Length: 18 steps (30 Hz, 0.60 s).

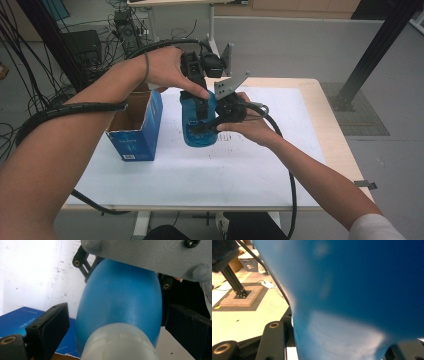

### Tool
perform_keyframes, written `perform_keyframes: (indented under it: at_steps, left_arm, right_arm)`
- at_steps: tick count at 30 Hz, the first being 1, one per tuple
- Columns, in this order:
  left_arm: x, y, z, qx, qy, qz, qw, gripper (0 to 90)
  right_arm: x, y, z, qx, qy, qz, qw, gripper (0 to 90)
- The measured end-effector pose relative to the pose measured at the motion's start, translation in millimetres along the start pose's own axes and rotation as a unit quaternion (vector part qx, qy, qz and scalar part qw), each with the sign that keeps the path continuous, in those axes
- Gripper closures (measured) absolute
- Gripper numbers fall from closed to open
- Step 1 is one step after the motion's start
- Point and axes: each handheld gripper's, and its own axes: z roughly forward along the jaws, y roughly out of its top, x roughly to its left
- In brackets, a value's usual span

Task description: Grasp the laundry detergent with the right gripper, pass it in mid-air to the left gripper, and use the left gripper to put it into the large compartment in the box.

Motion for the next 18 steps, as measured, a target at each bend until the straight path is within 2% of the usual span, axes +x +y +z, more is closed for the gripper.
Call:
perform_keyframes:
  at_steps: [18]
  left_arm:
    - [-1.7, -1.8, -2.4, 0.002, 0.002, -0.002, 1.0, 6.3]
  right_arm:
    - [0.4, 0.3, 1.4, 0.001, 0.0, 0.002, 1.0, 44.8]
